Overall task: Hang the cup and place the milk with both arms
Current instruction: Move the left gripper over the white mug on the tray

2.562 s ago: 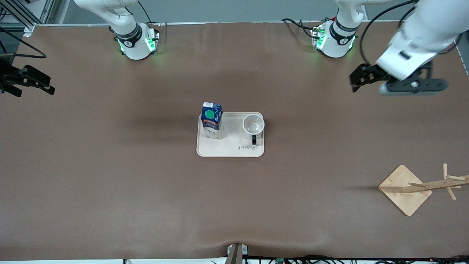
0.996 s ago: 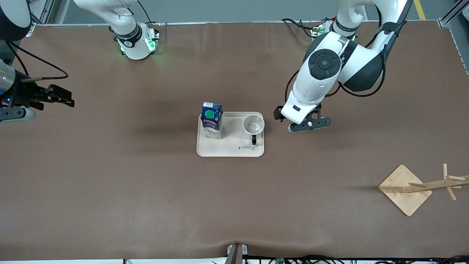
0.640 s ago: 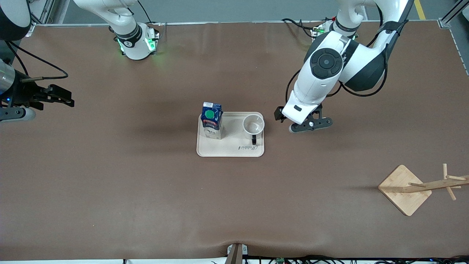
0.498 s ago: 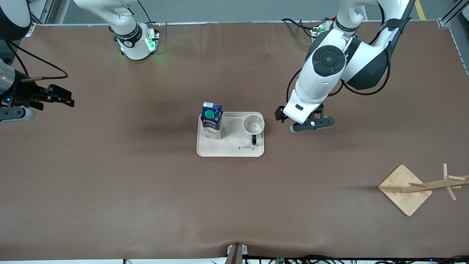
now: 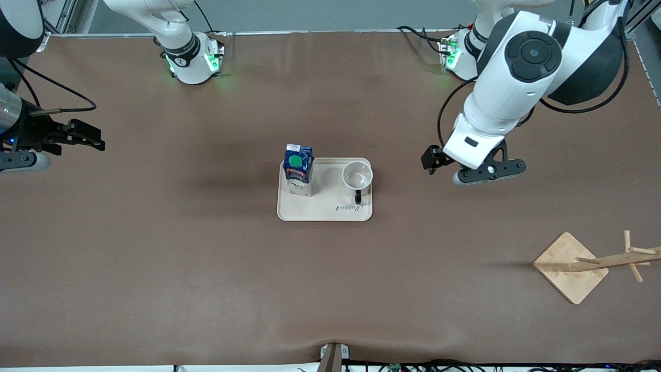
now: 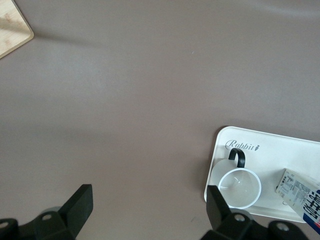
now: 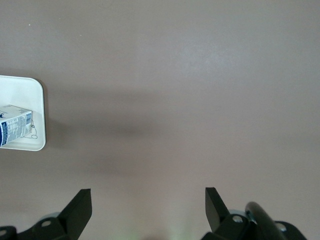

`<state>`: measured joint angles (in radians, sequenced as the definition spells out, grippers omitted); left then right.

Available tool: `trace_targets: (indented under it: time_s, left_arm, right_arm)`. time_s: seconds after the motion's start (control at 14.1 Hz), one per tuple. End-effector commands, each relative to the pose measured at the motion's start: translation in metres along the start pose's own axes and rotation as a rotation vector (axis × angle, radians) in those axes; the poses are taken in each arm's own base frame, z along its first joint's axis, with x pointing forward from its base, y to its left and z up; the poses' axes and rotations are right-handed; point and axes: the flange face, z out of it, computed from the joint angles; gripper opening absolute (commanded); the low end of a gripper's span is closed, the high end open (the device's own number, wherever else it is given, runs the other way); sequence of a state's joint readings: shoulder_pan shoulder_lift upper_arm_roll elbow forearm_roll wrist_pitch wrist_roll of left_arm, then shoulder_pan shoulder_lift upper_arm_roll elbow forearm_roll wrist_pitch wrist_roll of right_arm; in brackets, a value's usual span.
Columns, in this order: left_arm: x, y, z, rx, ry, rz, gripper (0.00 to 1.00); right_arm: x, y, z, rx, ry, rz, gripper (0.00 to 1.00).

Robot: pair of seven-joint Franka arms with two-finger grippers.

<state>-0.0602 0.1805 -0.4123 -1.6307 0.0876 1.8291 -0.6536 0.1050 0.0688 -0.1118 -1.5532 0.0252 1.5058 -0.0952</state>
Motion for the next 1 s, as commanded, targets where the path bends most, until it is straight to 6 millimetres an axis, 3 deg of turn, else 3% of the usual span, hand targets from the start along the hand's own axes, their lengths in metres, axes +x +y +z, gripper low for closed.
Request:
trace_targets:
  time_s: [0.0,0.36,0.71,0.93]
  left_arm:
    - [0.002,-0.001,-0.014,-0.004,0.007,0.003,1.00]
    - [0.001,0.001,-0.013,0.000,-0.008,-0.001,1.00]
    - [-0.006,0.019,0.011,-0.037,-0.081,0.002,1.00]
    - [-0.025,0.059,0.044,-0.037,-0.095,-0.044,1.00]
  right_arm:
    - [0.000,-0.001,-0.002,-0.006,-0.007,-0.011,1.00]
    - [0.000,0.000,-0.002,-0.006,-0.007,-0.010,1.00]
    - [0.000,-0.001,-0.002,-0.006,-0.007,-0.008,1.00]
    - [0.001,-0.001,-0.001,-0.006,-0.009,-0.008,1.00]
